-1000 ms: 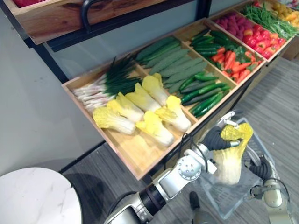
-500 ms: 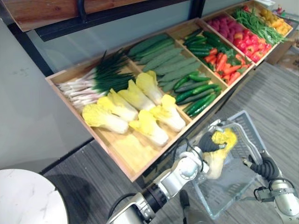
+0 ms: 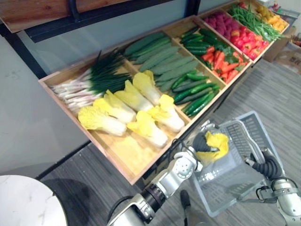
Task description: Pick vegetable in the basket
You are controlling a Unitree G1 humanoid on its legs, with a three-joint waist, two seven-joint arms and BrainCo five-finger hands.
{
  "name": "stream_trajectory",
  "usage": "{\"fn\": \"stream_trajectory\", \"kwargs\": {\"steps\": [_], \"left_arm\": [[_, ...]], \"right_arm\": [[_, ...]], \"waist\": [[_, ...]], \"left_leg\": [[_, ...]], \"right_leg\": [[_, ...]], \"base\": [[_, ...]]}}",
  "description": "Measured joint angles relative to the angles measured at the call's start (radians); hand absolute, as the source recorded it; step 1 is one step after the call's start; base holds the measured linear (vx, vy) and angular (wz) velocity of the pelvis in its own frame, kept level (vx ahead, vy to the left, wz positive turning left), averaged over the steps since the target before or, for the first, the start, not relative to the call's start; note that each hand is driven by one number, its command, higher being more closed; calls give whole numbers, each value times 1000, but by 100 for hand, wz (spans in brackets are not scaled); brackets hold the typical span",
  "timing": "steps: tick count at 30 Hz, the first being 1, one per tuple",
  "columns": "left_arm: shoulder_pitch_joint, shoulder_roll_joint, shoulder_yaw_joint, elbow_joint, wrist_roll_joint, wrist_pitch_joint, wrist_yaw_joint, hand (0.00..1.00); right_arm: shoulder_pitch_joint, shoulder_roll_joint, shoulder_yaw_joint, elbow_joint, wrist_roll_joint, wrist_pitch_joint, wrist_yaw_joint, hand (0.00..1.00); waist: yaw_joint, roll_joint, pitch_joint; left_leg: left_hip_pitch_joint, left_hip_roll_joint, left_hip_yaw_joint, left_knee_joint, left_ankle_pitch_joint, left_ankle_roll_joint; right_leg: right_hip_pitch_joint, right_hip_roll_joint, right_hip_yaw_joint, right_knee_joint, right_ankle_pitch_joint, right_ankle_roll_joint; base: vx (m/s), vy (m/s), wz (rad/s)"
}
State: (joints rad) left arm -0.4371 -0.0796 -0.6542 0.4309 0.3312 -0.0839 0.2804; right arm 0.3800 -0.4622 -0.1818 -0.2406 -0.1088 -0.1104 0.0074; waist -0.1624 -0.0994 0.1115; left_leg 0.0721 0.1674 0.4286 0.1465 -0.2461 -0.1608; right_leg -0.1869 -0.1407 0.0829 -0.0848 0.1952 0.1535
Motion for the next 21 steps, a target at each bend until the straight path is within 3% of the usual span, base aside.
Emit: {"fn": "stream_trajectory", "kwargs": {"steps": [13,17,21], "left_arm": [[1,1,-8,-15,-12,-1,-17,0],[5,1,-10,-179,-54,-1,-29,0],[6,1,-16,-465,-112,-23,-53,0]], "right_arm": [[-5,8,-3,2,-12,0,0,100],[-11,14,-6,15,-59,0,-3,100],[-26,24,-33,107,-136,7,-5,100]], "waist": [[-1,0,0],[1,5,-3],[10,40,-24]], "left_leg": [[0,-1,-4,0,0,1],[-1,2,-7,1,0,0],[1,7,-34,-1,0,0]], "right_leg": [[2,-2,-2,1,0,0],[6,-1,-10,1,0,0],[33,-2,-47,1,0,0]], "base": [[1,-13,0],[7,-30,4],[9,-24,18]]}}
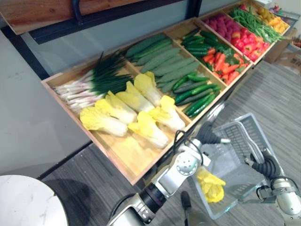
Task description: Pick vegetable in the basket
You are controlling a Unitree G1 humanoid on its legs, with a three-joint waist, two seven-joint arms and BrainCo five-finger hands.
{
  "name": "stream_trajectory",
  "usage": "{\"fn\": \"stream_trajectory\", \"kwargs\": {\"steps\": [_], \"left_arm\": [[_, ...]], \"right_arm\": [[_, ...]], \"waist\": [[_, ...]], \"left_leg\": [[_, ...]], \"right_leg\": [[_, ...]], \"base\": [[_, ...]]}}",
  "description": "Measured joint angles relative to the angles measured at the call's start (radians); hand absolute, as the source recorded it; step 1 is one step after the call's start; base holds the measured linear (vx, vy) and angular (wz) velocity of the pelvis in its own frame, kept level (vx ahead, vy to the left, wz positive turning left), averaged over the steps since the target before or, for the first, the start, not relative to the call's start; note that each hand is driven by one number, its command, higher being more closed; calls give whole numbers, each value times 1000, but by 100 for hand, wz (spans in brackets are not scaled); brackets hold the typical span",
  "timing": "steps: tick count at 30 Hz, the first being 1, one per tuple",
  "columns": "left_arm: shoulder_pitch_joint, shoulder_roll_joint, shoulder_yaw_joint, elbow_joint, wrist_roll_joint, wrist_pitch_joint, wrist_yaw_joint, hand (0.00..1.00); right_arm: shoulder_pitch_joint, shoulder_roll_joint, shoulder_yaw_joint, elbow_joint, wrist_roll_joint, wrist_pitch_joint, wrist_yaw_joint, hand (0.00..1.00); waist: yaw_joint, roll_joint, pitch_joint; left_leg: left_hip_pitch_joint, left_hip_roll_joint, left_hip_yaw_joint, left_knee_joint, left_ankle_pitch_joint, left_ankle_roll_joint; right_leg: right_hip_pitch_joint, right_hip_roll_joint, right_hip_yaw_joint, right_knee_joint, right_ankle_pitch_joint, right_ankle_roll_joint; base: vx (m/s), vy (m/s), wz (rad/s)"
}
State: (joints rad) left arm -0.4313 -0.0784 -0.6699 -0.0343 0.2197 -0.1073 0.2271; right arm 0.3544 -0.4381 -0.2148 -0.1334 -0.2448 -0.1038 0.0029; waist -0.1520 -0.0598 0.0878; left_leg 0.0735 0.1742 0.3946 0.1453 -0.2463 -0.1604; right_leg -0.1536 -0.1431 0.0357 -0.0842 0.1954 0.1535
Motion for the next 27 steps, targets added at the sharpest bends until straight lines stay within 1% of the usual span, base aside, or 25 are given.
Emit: {"fn": "stream_trajectory", "kwargs": {"steps": [1,2,3,5,6,8,9,11,14,16,17,20,21,22,23,24,26,27], "left_arm": [[3,0,0,-66,-28,-18,-8,0],[5,1,0,-94,-43,-24,-12,0],[6,4,1,-132,-68,-38,-17,0],[11,14,8,-159,-101,-46,-21,0],[25,20,13,-169,-127,-46,-33,0],[62,39,23,-189,-142,-45,-39,0],[85,52,37,-195,-168,-44,-43,0],[110,59,70,-204,-180,-42,-47,0],[175,92,157,-291,-218,-43,-53,0],[220,104,210,-339,-262,-46,-54,0],[249,113,246,-361,-297,-48,-53,0],[325,125,342,-397,-332,-54,-38,0],[349,124,380,-403,-333,-59,-28,0],[391,122,455,-418,-332,-71,1,0],[411,120,501,-419,-332,-82,15,0],[422,120,526,-419,-331,-88,29,0],[477,119,648,-418,-322,-112,81,0],[490,118,675,-415,-320,-116,97,0]], "right_arm": [[-2,13,-18,31,-34,13,-3,100],[-2,18,-24,44,-42,19,-5,100],[-5,22,-25,65,-72,36,-6,100],[-7,28,-29,81,-86,55,-6,100],[-8,34,-43,89,-111,60,-6,100],[-9,44,-73,95,-139,62,-8,100],[-9,54,-99,104,-149,63,-11,100],[-9,62,-126,122,-152,77,-17,100],[-26,65,-135,200,-189,88,-36,100],[-44,79,-136,260,-192,94,-41,100],[-54,94,-138,306,-192,97,-46,100],[-81,134,-158,434,-216,100,-63,100],[-92,148,-172,483,-221,101,-74,100],[-108,152,-174,568,-225,103,-89,100],[-117,154,-183,620,-225,103,-93,100],[-122,158,-191,658,-225,103,-105,100],[-155,176,-222,805,-224,105,-142,100],[-161,180,-223,833,-222,105,-152,100]], "waist": [[14,11,-12],[21,15,-18],[27,22,-23],[28,28,-26],[31,29,-28],[34,30,-29],[35,34,-33],[36,40,-38],[48,47,-42],[50,52,-45],[53,51,-45],[54,54,-47],[57,55,-48],[64,55,-48],[70,55,-48],[75,55,-47],[81,52,-46],[82,52,-46]], "left_leg": [[0,0,-2,0,0,0],[0,-1,-3,0,0,0],[0,-1,-10,0,0,0],[-2,0,-26,1,1,1],[-2,0,-28,3,1,1],[-5,-1,-30,6,2,2],[-13,-1,-37,10,2,2],[-22,0,-48,16,3,2],[-22,3,-52,17,7,1],[-23,4,-54,18,8,0],[-25,5,-57,19,9,0],[-41,6,-78,32,9,1],[-42,6,-82,32,9,1],[-42,7,-87,33,10,1],[-40,7,-91,33,10,1],[-40,6,-96,32,11,1],[-40,6,-109,32,13,3],[-40,5,-111,32,14,3]], "right_leg": [[1,-1,-5,0,0,0],[1,-2,-6,0,0,0],[6,-4,-12,0,0,0],[17,-7,-27,-1,0,0],[20,-8,-29,-1,0,0],[19,-10,-31,-2,-1,1],[18,-11,-36,-2,-1,1],[18,-13,-46,-2,-1,1],[19,-12,-52,-1,-1,0],[20,-12,-54,-1,-1,0],[21,-12,-57,-1,-1,0],[23,-16,-75,-1,-1,0],[25,-16,-79,-2,-1,0],[30,-16,-84,-2,0,0],[35,-17,-87,-3,-1,0],[39,-17,-89,-4,-2,-2],[49,-19,-103,-6,-3,-4],[52,-20,-106,-8,-3,-4]], "base": [[11,-18,13],[5,-21,9],[-2,-17,11],[-26,-25,18],[-47,-32,11],[-52,-35,4],[-45,-32,10],[-26,-27,13],[-14,-30,4],[-3,-22,4],[-3,-20,7],[-1,-18,17],[7,-16,13],[12,-19,12],[13,-17,11],[8,-10,16],[1,-14,17],[-1,-15,12]]}}
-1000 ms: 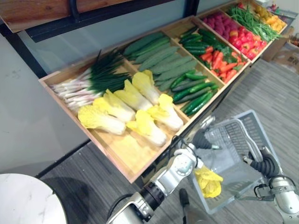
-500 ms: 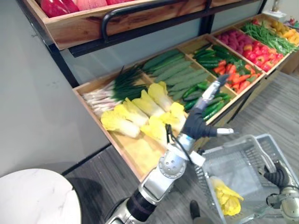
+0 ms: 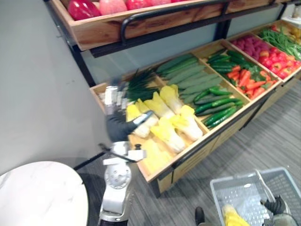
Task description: Pick vegetable in the basket
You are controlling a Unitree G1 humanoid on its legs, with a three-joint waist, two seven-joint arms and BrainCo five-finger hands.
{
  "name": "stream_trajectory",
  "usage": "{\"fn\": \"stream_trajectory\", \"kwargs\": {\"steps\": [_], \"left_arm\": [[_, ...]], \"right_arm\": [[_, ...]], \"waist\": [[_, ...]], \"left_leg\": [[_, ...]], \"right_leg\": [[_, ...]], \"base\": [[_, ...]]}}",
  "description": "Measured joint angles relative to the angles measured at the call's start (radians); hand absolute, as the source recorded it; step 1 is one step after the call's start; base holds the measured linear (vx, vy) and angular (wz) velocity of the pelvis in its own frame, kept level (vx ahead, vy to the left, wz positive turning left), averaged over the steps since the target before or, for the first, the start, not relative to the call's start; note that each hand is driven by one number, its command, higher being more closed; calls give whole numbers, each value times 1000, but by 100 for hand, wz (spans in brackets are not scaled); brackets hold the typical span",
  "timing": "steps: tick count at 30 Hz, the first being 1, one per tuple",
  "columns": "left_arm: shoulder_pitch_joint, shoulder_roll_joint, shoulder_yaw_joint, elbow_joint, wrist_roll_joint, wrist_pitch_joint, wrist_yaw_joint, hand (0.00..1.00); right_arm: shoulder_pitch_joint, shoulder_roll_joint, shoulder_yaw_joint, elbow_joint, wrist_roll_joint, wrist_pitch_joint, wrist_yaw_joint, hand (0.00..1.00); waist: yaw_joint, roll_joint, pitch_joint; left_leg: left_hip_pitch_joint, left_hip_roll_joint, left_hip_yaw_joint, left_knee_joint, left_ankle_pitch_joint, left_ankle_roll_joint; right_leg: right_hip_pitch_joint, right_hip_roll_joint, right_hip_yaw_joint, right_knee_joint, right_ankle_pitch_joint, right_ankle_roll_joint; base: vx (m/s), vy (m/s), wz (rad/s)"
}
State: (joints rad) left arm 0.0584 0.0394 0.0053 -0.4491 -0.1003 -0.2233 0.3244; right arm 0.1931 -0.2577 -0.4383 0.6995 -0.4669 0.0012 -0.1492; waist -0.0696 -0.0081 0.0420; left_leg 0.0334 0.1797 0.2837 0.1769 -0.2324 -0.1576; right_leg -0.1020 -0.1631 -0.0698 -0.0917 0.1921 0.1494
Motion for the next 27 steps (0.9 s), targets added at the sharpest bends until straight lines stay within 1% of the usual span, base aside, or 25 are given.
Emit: {"fn": "stream_trajectory", "kwargs": {"steps": [1,3,6,7,9,13,15,17,20,23,24,26,27], "left_arm": [[17,0,44,10,11,-5,24,0],[40,-1,136,54,108,-7,90,0],[78,-2,198,75,175,-6,153,0],[88,-2,206,82,194,-5,164,0],[109,-3,223,108,198,-5,179,0],[120,-25,256,193,244,33,192,0],[135,-40,266,202,278,40,200,0],[144,-39,278,230,280,41,204,0],[143,-38,286,292,280,59,207,0],[139,-37,286,389,284,62,207,0],[140,-36,287,427,307,76,207,0],[136,-36,288,491,318,88,207,0],[133,-36,293,540,319,103,207,0]], "right_arm": [[-4,9,-6,32,4,0,-11,100],[-5,25,-29,96,9,0,-27,100],[-7,23,-37,142,16,-2,-54,100],[-12,24,-37,156,20,-2,-55,100],[-26,25,-38,190,45,-5,-64,100],[-42,33,-38,222,54,-7,-85,100],[-43,34,-38,232,55,-10,-88,100],[-53,34,-45,248,56,-15,-90,100],[-72,33,-56,262,56,-15,-91,100],[-85,33,-71,263,79,-14,-96,100],[-90,33,-76,263,85,-14,-104,100],[-94,33,-90,259,85,-14,-111,100],[-96,33,-106,251,85,-13,-114,100]], "waist": [[3,-2,1],[19,-4,3],[20,-9,2],[20,-12,1],[22,-17,-3],[38,-23,-7],[44,-28,-9],[46,-30,-9],[49,-40,-3],[53,-42,0],[57,-42,4],[69,-43,13],[73,-44,19]], "left_leg": [[0,0,-6,0,1,0],[-4,-2,-21,-1,5,1],[-11,-9,-39,-17,20,4],[-11,-11,-44,-22,23,4],[-11,-12,-50,-35,33,4],[-11,-12,-56,-46,43,3],[-10,-12,-59,-53,48,3],[-10,-13,-65,-55,52,3],[-25,-13,-80,-31,48,4],[-84,-5,-107,63,7,13],[-102,0,-108,101,-12,16],[-121,6,-107,155,-40,22],[-133,7,-104,188,-57,28]], "right_leg": [[5,-1,-4,-2,0,0],[16,-3,-18,-9,-1,-1],[19,-11,-40,-11,-1,-2],[20,-12,-45,-11,-2,-3],[20,-13,-53,-11,-2,-4],[20,-12,-60,-11,-3,-5],[20,-12,-63,-11,-3,-5],[22,-13,-68,-11,-3,-5],[28,-17,-84,-11,-4,-5],[25,-19,-99,-10,-3,-5],[24,-19,-99,-7,-3,-4],[17,-21,-95,12,-2,-2],[7,-25,-90,31,-4,0]], "base": [[0,-15,14],[-4,-22,21],[-11,-18,23],[-5,-15,16],[-1,-20,12],[-5,-24,5],[6,-17,6],[9,-17,8],[1,-6,15],[-24,28,14],[-42,52,4],[-62,72,-7],[-90,101,-13]]}}
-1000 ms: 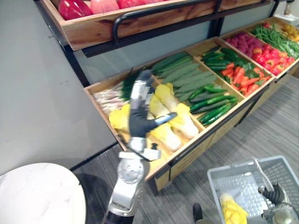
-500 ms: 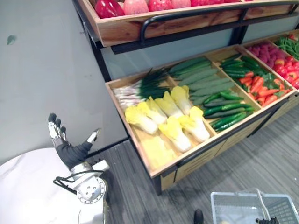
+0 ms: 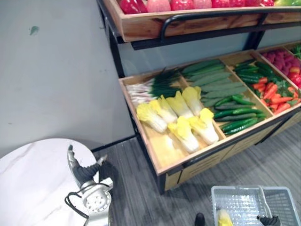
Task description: Pick vegetable in the basket
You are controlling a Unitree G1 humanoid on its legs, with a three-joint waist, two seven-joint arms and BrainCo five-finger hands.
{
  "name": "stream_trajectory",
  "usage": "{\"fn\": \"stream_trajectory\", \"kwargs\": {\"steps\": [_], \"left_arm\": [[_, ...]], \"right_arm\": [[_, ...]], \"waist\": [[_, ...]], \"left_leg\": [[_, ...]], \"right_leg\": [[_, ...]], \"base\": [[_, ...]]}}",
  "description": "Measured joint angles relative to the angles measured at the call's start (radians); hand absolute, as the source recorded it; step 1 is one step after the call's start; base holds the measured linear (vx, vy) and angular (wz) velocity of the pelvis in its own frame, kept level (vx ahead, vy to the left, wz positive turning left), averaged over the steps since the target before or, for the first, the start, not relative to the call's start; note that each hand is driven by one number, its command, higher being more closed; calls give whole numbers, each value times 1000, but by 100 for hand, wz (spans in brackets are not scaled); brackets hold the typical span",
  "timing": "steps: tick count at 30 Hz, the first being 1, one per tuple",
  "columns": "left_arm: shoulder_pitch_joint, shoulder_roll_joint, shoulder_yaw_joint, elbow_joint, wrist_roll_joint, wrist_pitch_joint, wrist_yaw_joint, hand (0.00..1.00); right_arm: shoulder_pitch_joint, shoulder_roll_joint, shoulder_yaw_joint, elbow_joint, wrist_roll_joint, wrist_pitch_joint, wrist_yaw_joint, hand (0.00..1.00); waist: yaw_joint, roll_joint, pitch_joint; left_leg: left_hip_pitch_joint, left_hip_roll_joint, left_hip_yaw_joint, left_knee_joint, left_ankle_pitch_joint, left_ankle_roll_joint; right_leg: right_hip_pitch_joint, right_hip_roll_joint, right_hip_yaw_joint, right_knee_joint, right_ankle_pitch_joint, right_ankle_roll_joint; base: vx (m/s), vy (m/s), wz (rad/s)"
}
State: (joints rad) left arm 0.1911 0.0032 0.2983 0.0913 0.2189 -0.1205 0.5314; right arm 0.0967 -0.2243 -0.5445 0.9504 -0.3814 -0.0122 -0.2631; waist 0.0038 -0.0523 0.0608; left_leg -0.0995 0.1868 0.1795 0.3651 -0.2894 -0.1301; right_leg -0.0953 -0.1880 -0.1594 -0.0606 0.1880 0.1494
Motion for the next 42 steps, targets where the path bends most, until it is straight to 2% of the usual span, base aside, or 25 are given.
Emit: {"fn": "stream_trajectory", "kwargs": {"steps": [4,5,6,7,8,9,10,11,12,13,15,17,18,19,20,21,22,23,25,29,31,36,37,39,42], "left_arm": [[-9,11,51,151,0,45,-7,0],[-17,27,65,203,0,53,-8,0],[-32,51,94,295,-1,68,-11,0],[-51,58,144,386,-2,81,-17,0],[-70,77,162,459,-4,91,-26,0],[-72,82,169,493,-11,100,-35,0],[-69,84,185,523,-22,113,-47,0],[-61,91,222,600,-24,129,-68,0],[-53,100,230,642,-21,133,-76,0],[-41,110,252,697,-15,132,-89,0],[-20,118,260,749,-7,137,-105,0],[-7,115,280,775,-5,142,-114,0],[-11,99,299,805,-5,147,-119,0],[3,90,299,820,-5,147,-123,0],[8,78,292,832,-4,146,-126,0],[1,75,275,833,-4,147,-127,0],[1,72,261,833,-4,148,-128,0],[-16,48,235,836,-4,149,-131,0],[-26,16,175,837,-4,144,-139,0],[-50,11,99,835,-2,141,-141,0],[-44,28,44,826,0,140,-140,0],[-21,0,23,824,-1,116,-137,0],[-13,-2,21,825,2,107,-144,0],[6,-3,20,826,9,99,-148,0],[30,-8,19,834,41,86,-164,0]], "right_arm": [[1,32,0,-117,-1,15,-10,100],[2,49,5,-145,-1,21,-11,100],[-13,68,19,-167,-2,22,-11,100],[-53,73,43,-178,-4,25,-14,100],[-59,65,50,-191,-11,26,-16,100],[-59,55,60,-191,-12,27,-16,100],[-57,45,81,-190,-12,30,-16,100],[-68,35,123,-186,-13,32,-15,100],[-88,43,130,-183,-13,32,-16,100],[-119,57,147,-184,-13,33,-15,100],[-119,48,167,-167,-14,27,-15,100],[-141,42,206,-162,-15,26,-14,100],[-152,39,222,-161,-28,25,-12,100],[-158,37,242,-163,-43,25,-12,100],[-171,30,260,-175,-53,16,-10,100],[-174,16,284,-185,-54,16,-10,100],[-175,10,295,-194,-55,16,-10,100],[-180,-12,318,-200,-54,21,-10,100],[-141,-17,359,-213,-75,25,-9,100],[-117,-16,366,-298,-89,21,-12,100],[-99,-36,369,-316,-89,23,-15,100],[-128,-53,391,-312,-90,22,-20,100],[-150,-51,408,-304,-89,17,-17,100],[-146,-49,418,-303,-88,0,-15,100],[-107,-54,394,-307,-88,-13,-15,100]], "waist": [[-3,-25,21],[-6,-41,31],[-2,-35,30],[10,-35,61],[0,-41,83],[-7,-46,92],[-15,-67,98],[-23,-87,104],[2,-64,96],[17,-72,102],[5,-84,96],[17,-90,87],[34,-63,58],[49,-47,44],[48,-63,39],[47,-80,37],[47,-80,40],[43,-42,59],[25,-4,69],[-12,31,91],[-20,27,149],[11,61,157],[34,76,159],[37,75,160],[25,108,148]], "left_leg": [[-57,4,55,93,-51,30],[-52,-3,70,96,-49,38],[-47,19,114,62,-32,65],[-11,42,185,10,8,56],[17,33,202,-25,34,58],[34,29,210,-40,43,61],[57,12,227,-25,41,62],[47,-2,222,-23,14,82],[57,-5,216,-59,23,82],[88,1,282,-119,76,91],[99,-13,325,-101,89,105],[81,11,390,-69,88,106],[66,46,440,-101,96,94],[51,57,474,-130,122,93],[46,40,522,-144,150,103],[24,36,558,-120,156,108],[5,43,565,-98,156,108],[-8,84,573,-61,156,107],[10,150,573,-20,173,95],[20,213,548,4,212,72],[44,193,395,38,262,67],[47,81,128,-10,279,32],[52,71,110,-7,278,31],[47,66,109,30,277,31],[79,64,73,20,171,26]], "right_leg": [[-89,-11,49,66,1,-5],[-101,-12,47,68,26,-58],[-117,16,17,19,120,-191],[-177,12,-85,181,40,-237],[-229,-28,-162,440,-105,-224],[-239,-56,-197,586,-164,-211],[-250,-91,-225,710,-180,-202],[-237,-72,-265,643,-145,-179],[-198,-13,-246,511,-125,-151],[-185,-46,-263,645,-243,-176],[-90,-153,-308,814,-310,-128],[-90,-159,-328,769,-320,-112],[-78,-51,-293,584,-311,-97],[-66,-23,-273,533,-335,-100],[-64,-60,-266,591,-377,-79],[-18,-72,-246,481,-409,-15],[-2,-57,-239,418,-425,-12],[14,-18,-243,363,-411,-35],[55,45,-228,318,-394,-58],[71,103,-232,329,-392,-64],[120,108,-193,310,-389,-113],[57,78,-55,292,-332,-101],[42,92,5,253,-290,-97],[71,94,42,172,-230,-87],[105,106,75,107,-190,-67]], "base": [[-137,122,-42],[-151,75,-74],[-185,9,-120],[-209,35,-117],[-139,24,-74],[-64,119,-32],[-33,66,-62],[-89,121,-91],[-150,101,-146],[-118,114,-112],[-68,20,-73],[-146,-107,-94],[-187,-125,-127],[-166,-82,-130],[-132,-99,-112],[-125,-126,-93],[-118,-236,-68],[-139,-269,-40],[-132,-256,-41],[-167,-187,-15],[-300,-135,-39],[-78,105,-74],[-36,130,-127],[20,117,-88],[29,214,-44]]}}
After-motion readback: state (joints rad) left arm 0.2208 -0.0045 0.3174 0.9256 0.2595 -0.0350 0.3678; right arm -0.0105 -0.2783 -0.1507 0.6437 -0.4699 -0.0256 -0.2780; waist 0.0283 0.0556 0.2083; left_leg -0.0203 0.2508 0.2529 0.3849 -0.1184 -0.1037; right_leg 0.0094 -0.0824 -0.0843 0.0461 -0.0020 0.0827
